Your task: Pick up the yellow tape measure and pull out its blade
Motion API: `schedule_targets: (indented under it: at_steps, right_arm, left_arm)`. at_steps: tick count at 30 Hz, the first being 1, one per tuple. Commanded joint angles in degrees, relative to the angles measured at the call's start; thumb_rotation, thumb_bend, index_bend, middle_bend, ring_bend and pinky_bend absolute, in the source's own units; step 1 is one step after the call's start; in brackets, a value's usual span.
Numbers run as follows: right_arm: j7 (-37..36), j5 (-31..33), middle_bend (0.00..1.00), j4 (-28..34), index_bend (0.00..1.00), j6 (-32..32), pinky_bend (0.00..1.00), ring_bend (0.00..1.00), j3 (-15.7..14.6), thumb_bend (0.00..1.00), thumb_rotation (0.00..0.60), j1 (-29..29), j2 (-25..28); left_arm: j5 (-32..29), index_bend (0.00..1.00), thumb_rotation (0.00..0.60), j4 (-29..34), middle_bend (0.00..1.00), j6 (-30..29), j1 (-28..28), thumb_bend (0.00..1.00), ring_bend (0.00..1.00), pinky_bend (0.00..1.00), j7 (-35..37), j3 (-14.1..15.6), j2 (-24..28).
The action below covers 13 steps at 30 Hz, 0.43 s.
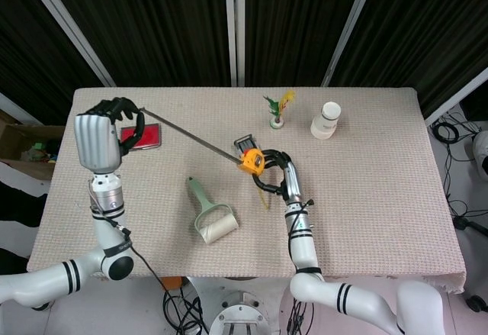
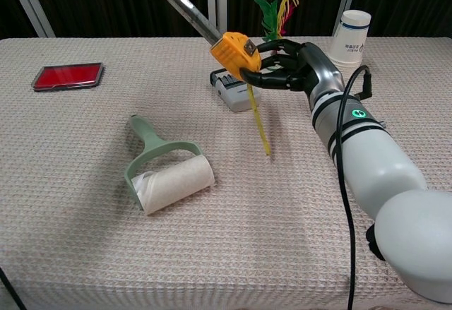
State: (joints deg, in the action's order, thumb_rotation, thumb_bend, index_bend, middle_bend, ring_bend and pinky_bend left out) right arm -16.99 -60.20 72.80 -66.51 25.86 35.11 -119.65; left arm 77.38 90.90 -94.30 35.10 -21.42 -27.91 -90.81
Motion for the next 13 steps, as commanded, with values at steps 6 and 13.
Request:
schedule_targets:
  at_steps: [6, 13]
  right_arm:
    - [-1.06, -0.84, 0.71, 0.01, 0.95, -0.19, 0.0, 0.39, -1.11, 0.33, 0.6, -1.98, 1.06]
    - [-1.72, -0.98, 0.71, -0.82, 0.95, 0.45, 0.0, 0.39, -1.35, 0.33, 0.6, -2.73, 1.11]
  left_arm:
    - [-1.51, 0.66, 0.6, 1.45, 0.65, 0.69, -1.3, 0.44, 0.64, 0.8, 3.05, -1.94, 4.1]
    - [-1.79, 0.66, 0.6, 2.57, 0.65, 0.26, -1.71, 0.44, 0.64, 0.8, 3.81, -2.5, 5.79]
